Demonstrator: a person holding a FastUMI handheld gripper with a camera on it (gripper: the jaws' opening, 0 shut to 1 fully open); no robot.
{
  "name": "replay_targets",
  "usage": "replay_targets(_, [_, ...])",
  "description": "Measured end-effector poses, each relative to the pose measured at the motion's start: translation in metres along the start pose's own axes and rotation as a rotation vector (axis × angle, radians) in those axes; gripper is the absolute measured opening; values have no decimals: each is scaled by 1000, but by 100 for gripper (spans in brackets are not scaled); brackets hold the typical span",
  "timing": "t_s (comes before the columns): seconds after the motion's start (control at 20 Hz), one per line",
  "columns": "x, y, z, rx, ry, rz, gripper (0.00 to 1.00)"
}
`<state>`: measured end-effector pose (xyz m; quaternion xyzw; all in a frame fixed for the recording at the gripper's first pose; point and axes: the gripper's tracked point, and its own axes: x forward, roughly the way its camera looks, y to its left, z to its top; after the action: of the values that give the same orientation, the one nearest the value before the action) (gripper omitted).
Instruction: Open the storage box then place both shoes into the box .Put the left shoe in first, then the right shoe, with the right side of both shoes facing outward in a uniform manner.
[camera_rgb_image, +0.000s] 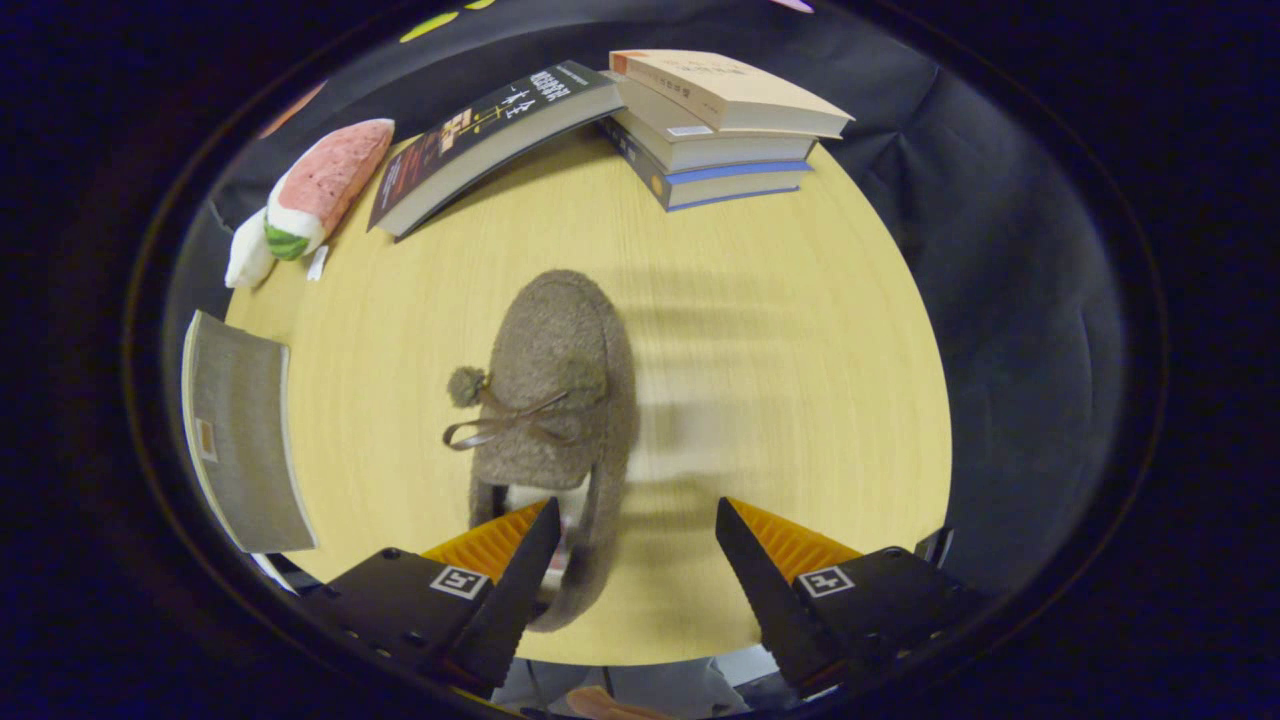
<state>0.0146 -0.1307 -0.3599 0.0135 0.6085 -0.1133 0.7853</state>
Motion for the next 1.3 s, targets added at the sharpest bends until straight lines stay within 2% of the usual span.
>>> replay_targets(0.1, [11,-1,10,-15,-8,-6,81])
replay_targets(0.3, [26,12,9,8,39,66,61])
replay_targets(0.45, [29,30,1,22,69,144,39])
replay_targets(0.5, [29,29,5,24,52,141,20])
replay_targets(0.65, [32,31,2,14,85,156,19])
replay_targets(0.7, [29,30,5,15,63,170,9])
replay_targets(0.85, [32,28,3,42,56,209,9])
replay_targets(0.9, [29,27,2,48,63,228,1])
replay_targets(1.0, [24,23,-3,77,84,232,1])
replay_targets(1.15, [7,30,-4,139,89,292,1])
replay_targets(1.3, [-27,42,-1,175,62,326,1])
